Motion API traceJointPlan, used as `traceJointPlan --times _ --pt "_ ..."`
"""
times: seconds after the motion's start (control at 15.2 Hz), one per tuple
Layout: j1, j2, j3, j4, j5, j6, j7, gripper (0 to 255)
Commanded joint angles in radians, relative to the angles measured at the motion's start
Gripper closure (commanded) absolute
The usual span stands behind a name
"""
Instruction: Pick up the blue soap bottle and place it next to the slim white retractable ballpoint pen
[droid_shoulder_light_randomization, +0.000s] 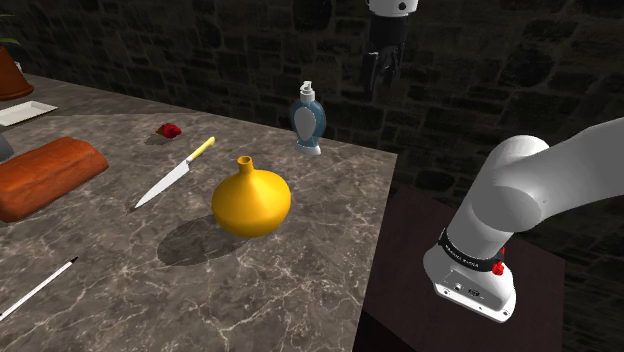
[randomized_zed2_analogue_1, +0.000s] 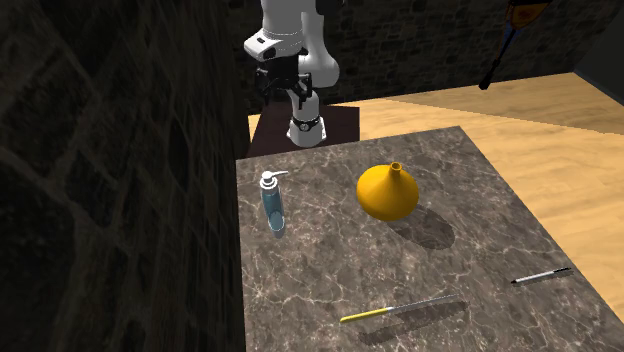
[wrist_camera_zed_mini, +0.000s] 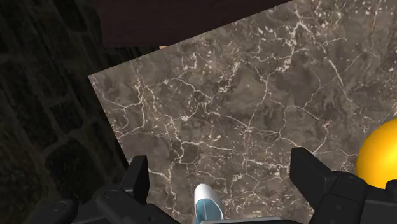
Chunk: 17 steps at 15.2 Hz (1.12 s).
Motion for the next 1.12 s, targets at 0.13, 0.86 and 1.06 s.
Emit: traceJointPlan --times 0.13,0.86,1.06 --pt "0.006 0.042 -0.043 -0.011 0.017 0.086 -0.044 0" --pt "0.110 0.371 -0.281 0.060 0.254 0.476 -0.371 0" --pt "0.149 0.463 -0.335 0.110 0.355 0.526 -0.476 0"
